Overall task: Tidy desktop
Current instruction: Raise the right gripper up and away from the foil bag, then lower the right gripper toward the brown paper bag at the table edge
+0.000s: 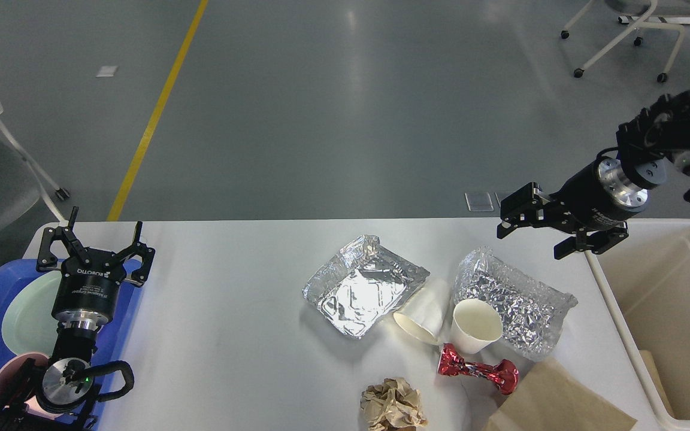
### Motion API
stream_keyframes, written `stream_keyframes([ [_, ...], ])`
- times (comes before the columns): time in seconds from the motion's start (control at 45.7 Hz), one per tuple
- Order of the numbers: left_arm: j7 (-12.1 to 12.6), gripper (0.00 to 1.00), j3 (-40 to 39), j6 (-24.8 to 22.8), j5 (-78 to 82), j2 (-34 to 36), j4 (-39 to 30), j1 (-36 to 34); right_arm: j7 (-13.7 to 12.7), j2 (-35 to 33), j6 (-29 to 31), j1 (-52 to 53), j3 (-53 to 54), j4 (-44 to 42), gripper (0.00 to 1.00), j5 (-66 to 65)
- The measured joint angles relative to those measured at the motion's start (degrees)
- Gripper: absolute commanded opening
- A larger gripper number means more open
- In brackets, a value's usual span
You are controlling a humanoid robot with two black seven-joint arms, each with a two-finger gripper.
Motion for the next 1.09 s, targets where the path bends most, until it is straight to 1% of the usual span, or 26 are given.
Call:
stream_keyframes([
  [0.022,0.0,0.96,0.0,0.0,0.0,0.0,0.0,0.0,-2.04,0.85,0.01,1.56,-0.41,1.34,1.0,0.6],
  [0.109,0.0,0.96,0.0,0.0,-0.01,0.01,0.0,0.0,-8.34,3.31,-0.45,7.03,-1.09,6.82,1.0,1.93],
  [0.175,-0.01,0.96,0.0,0.0,0.0,0.01,0.0,0.0,-11.87,5.11,-1.31,11.69,-1.23,11.95,1.0,2.82],
  [0.263,-0.06,0.96,0.0,0.0,-0.01,0.01,0.0,0.0,-14.84,7.32,-2.59,18.07,-1.4,18.02,1.0,4.74],
  [0.372,-0.08,0.96,0.0,0.0,0.0,0.02,0.0,0.0,-17.66,10.62,-2.51,25.03,-2.33,23.91,0.99,9.8],
  [0.504,-0.08,0.96,0.0,0.0,-0.01,0.0,0.0,0.05,-18.46,12.1,-2.23,27.13,-4.09,27.49,1.0,13.89],
  [0.635,-0.01,0.96,0.0,0.0,0.0,0.02,0.0,0.05,-19.02,11.81,-2.7,27.25,-4.96,27.35,1.0,13.41],
  [0.854,0.03,0.96,0.0,0.0,-0.02,0.07,0.0,-0.03,-19.05,11.14,-3.54,26.39,-5.48,27.03,1.0,13.57],
  [1.095,0.04,0.96,0.0,0.0,-0.02,0.07,0.0,-0.08,-19.05,10.22,-3.55,23.13,-5.36,26.85,1.0,13.89],
])
